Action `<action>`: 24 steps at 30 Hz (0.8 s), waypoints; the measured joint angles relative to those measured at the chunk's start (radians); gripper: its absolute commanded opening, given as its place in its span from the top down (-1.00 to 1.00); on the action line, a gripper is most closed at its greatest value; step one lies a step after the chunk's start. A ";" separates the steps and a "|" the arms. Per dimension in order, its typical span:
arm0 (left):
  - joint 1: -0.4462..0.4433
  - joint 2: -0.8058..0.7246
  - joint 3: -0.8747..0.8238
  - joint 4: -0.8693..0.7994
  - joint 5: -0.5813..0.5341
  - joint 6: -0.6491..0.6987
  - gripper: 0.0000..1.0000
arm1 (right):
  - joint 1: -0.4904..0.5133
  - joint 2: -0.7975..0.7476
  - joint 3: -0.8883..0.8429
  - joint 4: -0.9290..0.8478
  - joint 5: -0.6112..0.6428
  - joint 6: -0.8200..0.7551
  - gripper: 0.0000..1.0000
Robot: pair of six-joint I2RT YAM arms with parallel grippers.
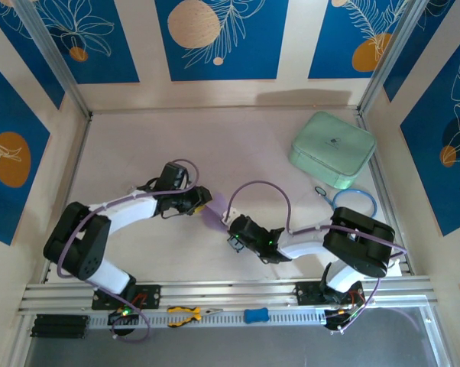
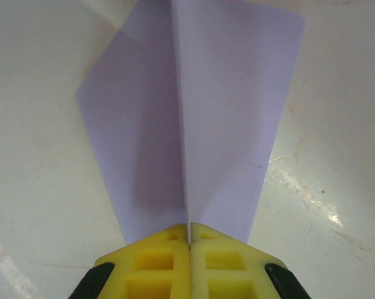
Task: Fold a paper plane with a square sheet of paper (pick it up from the middle)
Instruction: Fourth fold the wing at the center of the table.
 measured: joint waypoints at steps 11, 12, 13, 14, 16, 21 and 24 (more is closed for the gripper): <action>0.000 -0.088 0.026 -0.102 -0.093 0.038 -0.08 | -0.083 0.002 0.002 0.000 -0.192 0.104 0.96; 0.000 -0.088 0.026 -0.107 -0.097 0.038 -0.07 | -0.090 0.003 0.003 0.000 -0.206 0.115 0.96; 0.000 -0.088 0.026 -0.111 -0.097 0.038 -0.07 | -0.100 0.005 0.005 0.001 -0.228 0.129 0.96; 0.000 -0.088 0.026 -0.115 -0.099 0.038 -0.06 | -0.111 0.006 0.008 -0.001 -0.250 0.143 0.96; 0.000 -0.088 0.026 -0.117 -0.100 0.037 -0.04 | -0.132 0.010 0.016 -0.007 -0.293 0.168 0.96; 0.000 -0.088 0.026 -0.117 -0.100 0.037 0.07 | -0.169 0.031 0.043 -0.023 -0.385 0.224 0.96; 0.000 -0.088 0.026 -0.117 -0.099 0.034 0.18 | -0.185 0.040 0.053 -0.025 -0.428 0.261 0.96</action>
